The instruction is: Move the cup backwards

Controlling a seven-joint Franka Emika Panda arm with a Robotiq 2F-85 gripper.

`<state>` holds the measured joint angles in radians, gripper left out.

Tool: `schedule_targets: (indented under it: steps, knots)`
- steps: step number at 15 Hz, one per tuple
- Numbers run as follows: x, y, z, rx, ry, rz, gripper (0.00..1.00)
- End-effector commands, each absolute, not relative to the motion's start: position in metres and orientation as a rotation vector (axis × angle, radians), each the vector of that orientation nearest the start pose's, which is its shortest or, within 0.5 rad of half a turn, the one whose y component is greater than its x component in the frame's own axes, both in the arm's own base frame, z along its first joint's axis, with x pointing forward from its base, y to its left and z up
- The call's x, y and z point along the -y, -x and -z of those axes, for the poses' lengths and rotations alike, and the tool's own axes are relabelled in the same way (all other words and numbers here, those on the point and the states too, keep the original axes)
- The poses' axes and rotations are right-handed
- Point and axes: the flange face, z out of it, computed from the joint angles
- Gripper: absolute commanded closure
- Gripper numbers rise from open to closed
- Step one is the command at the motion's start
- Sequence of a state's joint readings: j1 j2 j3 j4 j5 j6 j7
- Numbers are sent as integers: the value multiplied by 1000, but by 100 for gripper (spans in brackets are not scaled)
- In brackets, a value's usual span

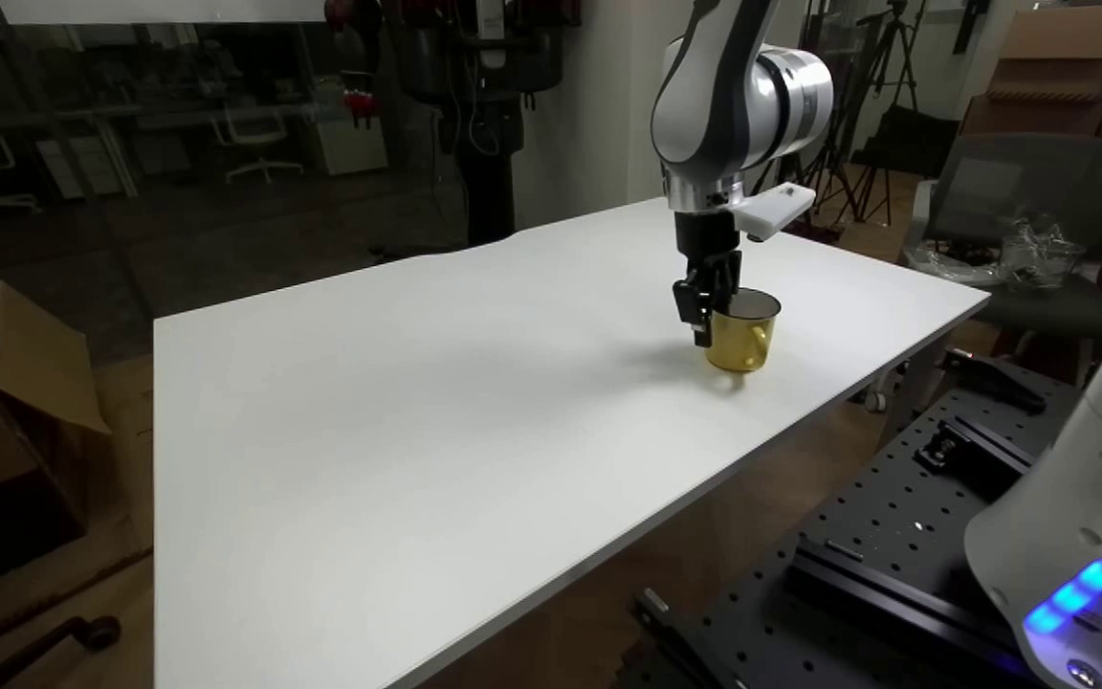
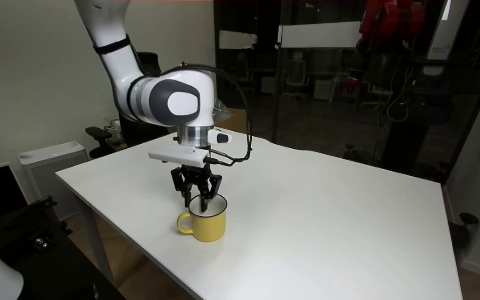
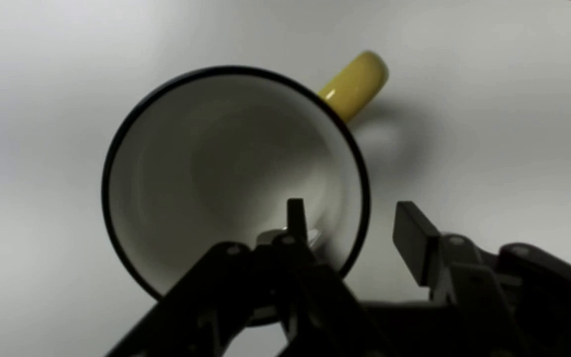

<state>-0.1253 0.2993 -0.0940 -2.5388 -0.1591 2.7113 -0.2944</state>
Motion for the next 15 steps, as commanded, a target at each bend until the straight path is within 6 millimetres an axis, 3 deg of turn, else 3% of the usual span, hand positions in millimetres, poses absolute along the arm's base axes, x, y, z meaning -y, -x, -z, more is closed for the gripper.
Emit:
schedule_targets:
  steps: [1, 3, 5, 9, 10, 11, 15]
  knots:
    - [92, -443, -155, 340, 3172, -202, 79]
    - [92, -447, -156, 347, 3175, -192, 93]
    - [92, -452, -157, 351, 3176, -187, 100]
    - [92, -461, -158, 368, 3166, -174, 97]
    - [92, -450, -157, 376, 3171, -185, 97]
    - [92, -451, -157, 379, 3171, -184, 89]
    - [92, -451, -157, 380, 3171, -184, 89]
